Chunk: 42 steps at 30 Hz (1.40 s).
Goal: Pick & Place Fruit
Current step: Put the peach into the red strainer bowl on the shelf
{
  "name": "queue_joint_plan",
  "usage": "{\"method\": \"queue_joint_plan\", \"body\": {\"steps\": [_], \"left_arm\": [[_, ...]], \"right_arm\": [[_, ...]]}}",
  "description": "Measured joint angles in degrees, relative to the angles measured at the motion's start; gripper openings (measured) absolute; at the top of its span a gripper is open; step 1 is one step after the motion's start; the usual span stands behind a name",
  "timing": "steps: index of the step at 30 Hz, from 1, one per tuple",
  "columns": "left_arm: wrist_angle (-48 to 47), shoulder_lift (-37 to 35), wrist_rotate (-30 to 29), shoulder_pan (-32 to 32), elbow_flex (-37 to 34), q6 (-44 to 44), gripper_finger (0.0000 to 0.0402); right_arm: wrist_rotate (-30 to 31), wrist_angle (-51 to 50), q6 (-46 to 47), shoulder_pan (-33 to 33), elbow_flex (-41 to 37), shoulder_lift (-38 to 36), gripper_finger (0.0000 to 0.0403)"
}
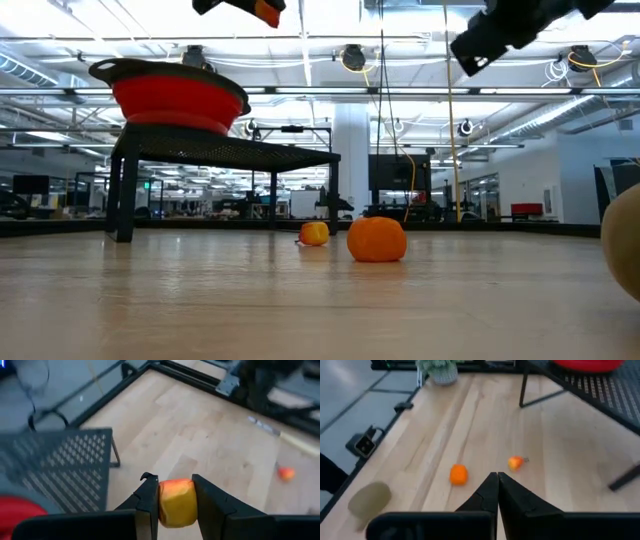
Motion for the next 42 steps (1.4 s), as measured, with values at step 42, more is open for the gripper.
{"method": "queue_joint_plan", "body": {"steps": [42], "left_arm": [[25.5, -10.5, -17.8, -6.1, 0.0, 31.9, 0.0088]], "right_arm": [[-4.4, 4.5, 12.7, -1.0, -30.0, -36.7, 0.0]]}}
